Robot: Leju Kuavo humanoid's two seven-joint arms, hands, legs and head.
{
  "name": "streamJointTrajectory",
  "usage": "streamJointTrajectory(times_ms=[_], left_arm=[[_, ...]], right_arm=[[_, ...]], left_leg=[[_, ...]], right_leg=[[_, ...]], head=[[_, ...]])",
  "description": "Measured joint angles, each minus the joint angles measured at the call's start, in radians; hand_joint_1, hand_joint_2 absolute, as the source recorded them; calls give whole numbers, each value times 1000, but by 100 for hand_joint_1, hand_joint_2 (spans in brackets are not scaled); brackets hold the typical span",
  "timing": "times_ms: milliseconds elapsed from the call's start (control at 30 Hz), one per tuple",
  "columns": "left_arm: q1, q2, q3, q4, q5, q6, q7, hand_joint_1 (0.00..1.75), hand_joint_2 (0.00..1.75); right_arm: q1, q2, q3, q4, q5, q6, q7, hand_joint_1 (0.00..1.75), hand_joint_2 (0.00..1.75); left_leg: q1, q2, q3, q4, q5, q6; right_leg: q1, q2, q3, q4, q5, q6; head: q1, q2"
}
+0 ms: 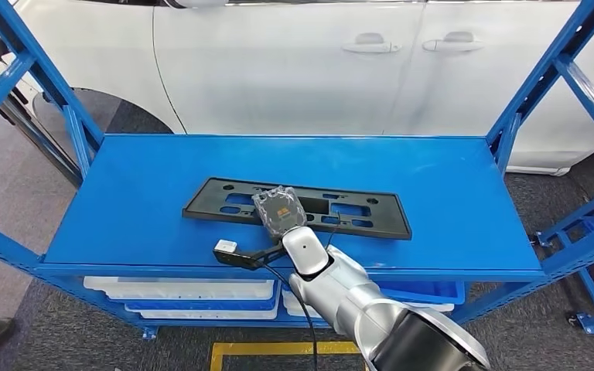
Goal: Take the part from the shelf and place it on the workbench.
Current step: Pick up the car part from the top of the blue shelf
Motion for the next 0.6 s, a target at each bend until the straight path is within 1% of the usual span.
streamJointTrajectory(times_ms=[33,67,100,167,200,233,267,300,333,367,400,433,467,533,567,600], left_arm=[[0,0,-1,0,-2,-2,-10,0,0],[0,0,-3,0,-5,-3,-27,0,0],[0,0,-6,0,-9,-3,-47,0,0],[0,0,-13,0,-16,-4,-85,0,87],[0,0,-15,0,-18,-4,-97,0,131],[1,0,-16,0,-19,-5,-103,0,175],[1,0,-18,0,-20,-6,-105,0,175],[2,-1,-20,0,-22,-8,-106,0,175],[2,-1,-22,0,-23,-10,-107,0,175],[1,-1,-25,0,-24,-11,-107,0,175],[0,-1,-27,0,-24,-12,-105,0,175],[-1,-2,-29,0,-24,-12,-102,0,175],[-3,-2,-31,0,-24,-13,-98,0,175],[-5,-1,-35,0,-24,-14,-92,0,175],[-6,0,-37,0,-24,-16,-92,0,175],[-8,0,-38,0,-23,-17,-95,0,175]], right_arm=[[0,0,-2,0,0,-2,0,175,175],[-1,0,-4,0,0,-5,-2,175,175],[0,0,-7,0,0,-8,-5,175,175],[2,-1,-14,0,-1,-15,-13,175,175],[4,-1,-16,0,-1,-16,-16,175,175],[5,-2,-18,0,-1,-18,-19,175,175],[6,-2,-20,0,-2,-20,-21,175,175],[5,-2,-22,-1,-5,-24,-25,175,175],[4,-2,-25,-3,-10,-29,-30,175,175],[2,-1,-28,-6,-18,-36,-36,175,175],[-1,-1,-32,-10,-29,-45,-42,175,175],[-4,0,-36,-15,-42,-57,-47,175,175],[-7,0,-40,-21,-53,-67,-52,175,175],[-17,1,-47,-31,-69,-82,-59,175,175],[-21,3,-51,-35,-76,-92,-63,175,175],[-24,4,-58,-42,-87,-111,-71,175,175]], left_leg=[[2,1,1,-2,2,6],[4,2,2,-5,4,12],[6,3,2,-7,6,17],[5,4,0,-7,6,22],[5,5,0,-6,5,22],[5,4,0,-5,5,22],[5,4,1,-4,4,21],[4,3,3,-3,3,20],[4,2,5,-2,1,18],[3,1,5,1,-2,14],[1,0,4,3,-4,10],[0,0,2,4,-5,5],[-1,0,1,4,-5,0],[1,0,1,6,-10,-11],[2,0,-4,20,-21,-16],[3,1,-20,58,-44,-21]], right_leg=[[0,0,-2,7,-6,5],[0,-1,-14,34,-24,9],[-1,-2,-36,83,-53,13],[-3,-2,-106,230,-122,18],[-5,-2,-136,289,-141,19],[-6,-2,-149,313,-140,20],[-6,-2,-140,292,-118,18],[-6,-2,-111,231,-81,16],[-6,-2,-73,149,-44,12],[-4,-2,-39,78,-16,8],[-3,-2,-18,30,-1,4],[-1,-2,-10,9,2,1],[1,-1,-10,7,1,-2],[0,-1,-8,2,4,-13],[-3,-1,-6,-2,7,-19],[-6,-2,-4,-6,9,-23]], head=[[0,0],[2,0],[2,0],[5,0],[5,0],[5,0],[5,0],[5,0],[5,0],[4,0],[4,0],[4,0],[4,0],[4,0],[3,0],[1,0]])
